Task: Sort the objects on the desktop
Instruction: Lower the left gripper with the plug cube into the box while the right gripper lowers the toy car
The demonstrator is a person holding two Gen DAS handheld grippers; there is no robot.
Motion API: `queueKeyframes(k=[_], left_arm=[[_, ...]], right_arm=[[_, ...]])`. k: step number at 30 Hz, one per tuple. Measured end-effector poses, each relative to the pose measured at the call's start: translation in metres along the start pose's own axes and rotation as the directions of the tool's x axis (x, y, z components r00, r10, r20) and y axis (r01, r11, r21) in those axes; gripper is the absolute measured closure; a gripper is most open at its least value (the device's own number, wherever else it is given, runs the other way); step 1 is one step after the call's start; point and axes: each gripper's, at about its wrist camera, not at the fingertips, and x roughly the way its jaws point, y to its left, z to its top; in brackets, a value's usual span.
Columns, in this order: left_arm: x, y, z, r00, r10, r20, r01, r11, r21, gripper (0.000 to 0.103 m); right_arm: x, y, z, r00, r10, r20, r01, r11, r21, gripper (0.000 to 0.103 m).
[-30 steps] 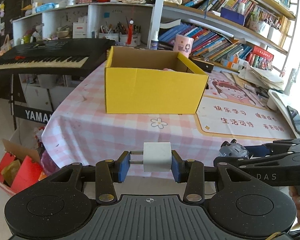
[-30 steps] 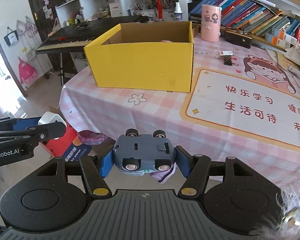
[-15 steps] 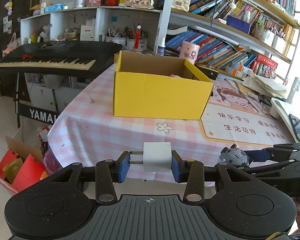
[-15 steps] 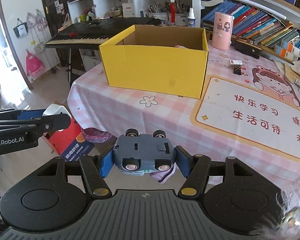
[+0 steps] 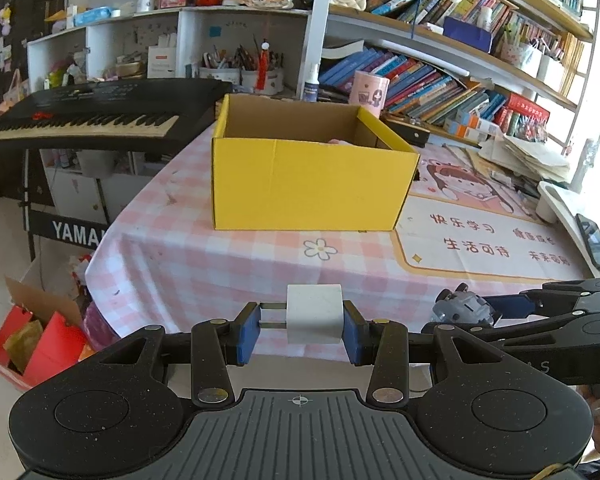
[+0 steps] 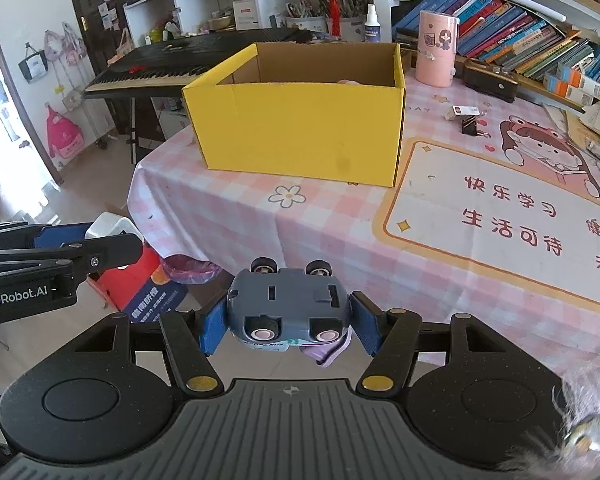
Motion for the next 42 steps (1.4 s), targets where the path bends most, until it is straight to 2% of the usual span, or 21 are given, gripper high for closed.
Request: queueKeyframes(k=[7, 13, 21, 27, 34, 38, 42], left_arm=[[0.008, 0.000, 0.012, 1.000, 0.012, 0.015, -0.012, 1.000, 0.007, 0.062], [0.013, -0.002, 0.039, 0.996, 0.029, 0.086, -0.030, 1.000, 0.008, 0.062], [0.028, -0.007, 0.094, 0.976, 0.048, 0.211, -0.053, 0.998, 0.016, 0.062], [0.060, -0.013, 0.130, 0.964, 0.077, 0.255, -0.083, 0.996, 0.013, 0.062], [0.119, -0.018, 0.156, 0.979, 0.108, 0.173, -0.111, 0.994, 0.007, 0.062], [0.157, -0.017, 0.163, 0.987, 0.133, 0.094, -0.136, 0.990, 0.025, 0.062], [0.189, -0.013, 0.169, 0.993, 0.122, 0.004, -0.122, 0.993, 0.009, 0.062]], right_arm=[[0.005, -0.008, 0.017, 0.999, 0.012, 0.042, -0.012, 1.000, 0.006, 0.042], [0.004, -0.020, 0.050, 0.990, 0.013, 0.137, -0.016, 1.000, 0.016, 0.042], [-0.002, -0.048, 0.115, 0.957, 0.038, 0.288, -0.047, 0.999, 0.023, 0.042], [0.005, -0.066, 0.166, 0.932, 0.085, 0.354, -0.084, 0.996, -0.017, 0.042], [0.039, -0.087, 0.218, 0.940, 0.162, 0.302, -0.151, 0.987, -0.058, 0.042], [0.070, -0.091, 0.240, 0.948, 0.211, 0.240, -0.199, 0.977, -0.075, 0.042], [0.105, -0.091, 0.259, 0.951, 0.247, 0.185, -0.237, 0.968, -0.078, 0.042]])
